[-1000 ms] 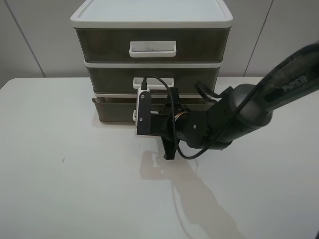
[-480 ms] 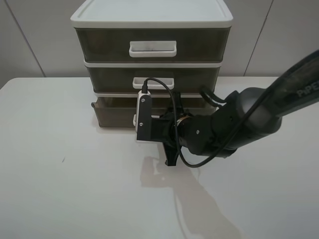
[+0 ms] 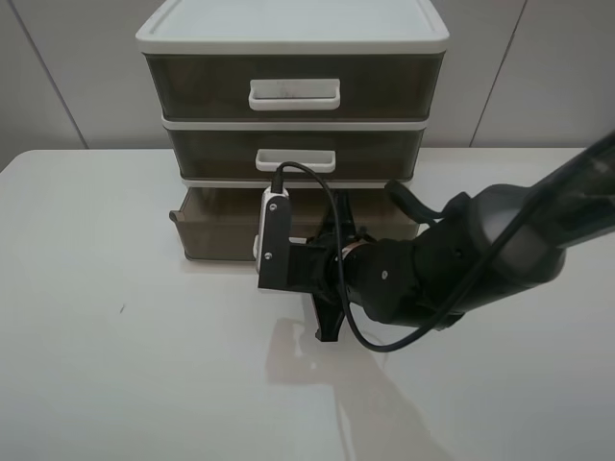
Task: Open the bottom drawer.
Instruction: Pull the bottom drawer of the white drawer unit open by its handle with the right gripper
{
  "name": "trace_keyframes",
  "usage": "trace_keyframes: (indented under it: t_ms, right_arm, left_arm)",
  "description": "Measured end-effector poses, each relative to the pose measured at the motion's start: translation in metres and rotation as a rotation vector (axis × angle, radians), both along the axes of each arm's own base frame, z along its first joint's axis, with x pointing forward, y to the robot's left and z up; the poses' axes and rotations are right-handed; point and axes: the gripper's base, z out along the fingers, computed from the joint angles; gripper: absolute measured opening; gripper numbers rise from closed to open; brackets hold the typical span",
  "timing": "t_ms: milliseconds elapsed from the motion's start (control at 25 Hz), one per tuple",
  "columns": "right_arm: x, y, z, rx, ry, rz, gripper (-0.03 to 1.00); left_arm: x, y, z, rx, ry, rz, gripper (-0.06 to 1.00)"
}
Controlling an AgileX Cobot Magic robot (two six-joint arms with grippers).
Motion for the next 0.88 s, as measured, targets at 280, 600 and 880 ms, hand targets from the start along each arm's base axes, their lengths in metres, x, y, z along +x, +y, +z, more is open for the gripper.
trace_keyframes:
  t_ms: [280,600,880]
  right_arm:
    - [-0.009,0.006,0.003,0.027,0.002,-0.033,0.11]
    - [-0.013,0.007,0.007,0.043,0.025,-0.045,0.11]
    - [-0.018,0.010,0.008,0.056,0.038,-0.060,0.11]
  left_arm:
    - [0.000,0.000,0.000,0.000,0.000,0.000,0.74]
    - [0.000,0.000,0.000,0.000,0.000,0.000,0.74]
    - [0.000,0.000,0.000,0.000,0.000,0.000,0.74]
